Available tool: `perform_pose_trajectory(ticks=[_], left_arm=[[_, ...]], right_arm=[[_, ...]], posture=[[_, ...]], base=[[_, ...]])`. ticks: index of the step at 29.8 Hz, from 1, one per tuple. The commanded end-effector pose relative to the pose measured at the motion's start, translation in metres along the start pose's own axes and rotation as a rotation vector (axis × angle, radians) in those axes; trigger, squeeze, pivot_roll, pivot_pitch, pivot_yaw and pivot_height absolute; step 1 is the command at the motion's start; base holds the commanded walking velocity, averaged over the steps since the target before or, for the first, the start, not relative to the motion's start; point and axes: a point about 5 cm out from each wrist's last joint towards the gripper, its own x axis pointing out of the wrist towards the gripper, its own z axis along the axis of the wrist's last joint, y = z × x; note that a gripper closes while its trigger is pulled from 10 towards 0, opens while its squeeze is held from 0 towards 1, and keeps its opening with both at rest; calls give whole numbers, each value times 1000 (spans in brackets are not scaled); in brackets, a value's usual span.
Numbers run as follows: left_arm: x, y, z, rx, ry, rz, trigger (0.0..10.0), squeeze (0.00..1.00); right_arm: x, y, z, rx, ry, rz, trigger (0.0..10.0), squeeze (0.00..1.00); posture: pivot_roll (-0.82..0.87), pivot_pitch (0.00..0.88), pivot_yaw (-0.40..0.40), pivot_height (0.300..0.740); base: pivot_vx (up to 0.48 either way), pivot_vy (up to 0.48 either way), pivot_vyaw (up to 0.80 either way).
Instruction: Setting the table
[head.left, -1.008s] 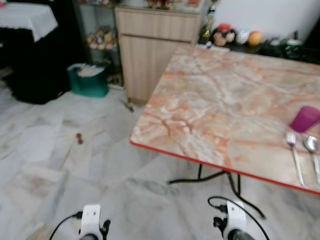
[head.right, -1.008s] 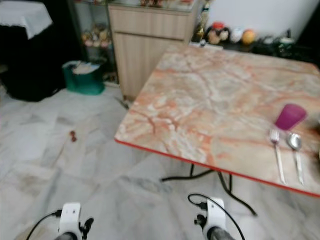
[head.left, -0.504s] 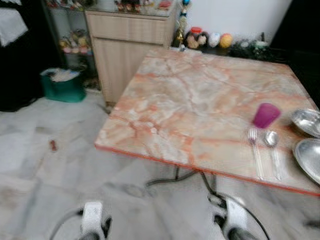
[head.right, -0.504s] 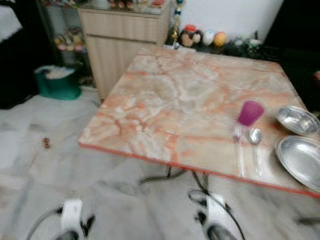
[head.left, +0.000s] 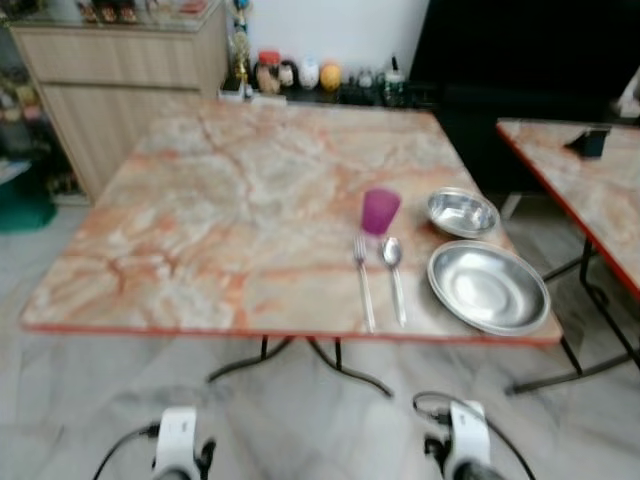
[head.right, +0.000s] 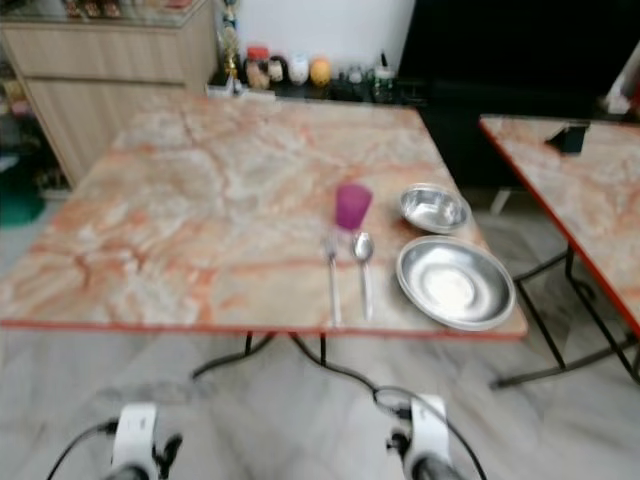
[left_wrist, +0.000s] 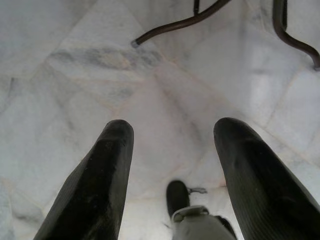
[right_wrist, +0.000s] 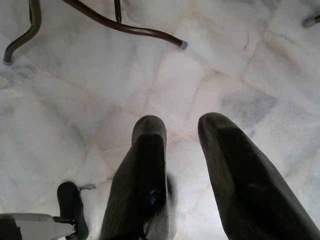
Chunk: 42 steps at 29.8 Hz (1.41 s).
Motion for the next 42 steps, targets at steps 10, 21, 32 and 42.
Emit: perform_pose_trajectory(ticks=[10, 21, 32, 42], left_arm=[[-1, -8, -5, -7, 23, -17, 10000, 0], [-1, -9, -6, -5, 26, -20, 10000, 0], [-1, -11, -7, 4, 28, -25, 10000, 0], [-2, -12, -7, 10, 28, -29, 10000, 0]], right_arm=[[-1, -10, 3, -10, -16, -61, 10000, 0], [-1, -9, 6, -37, -52, -44, 10000, 0], [-2, -11, 8, -4, -96, -66, 10000, 0], [-3, -11, 11, -7, -135, -63, 10000, 0]], posture=[[-68, 3, -35, 736], [-81, 2, -42, 736], [-98, 0, -39, 736], [-101, 0, -39, 736]], base=[[0, -64, 0], [0, 0, 0], [0, 0, 0], [0, 0, 0]])
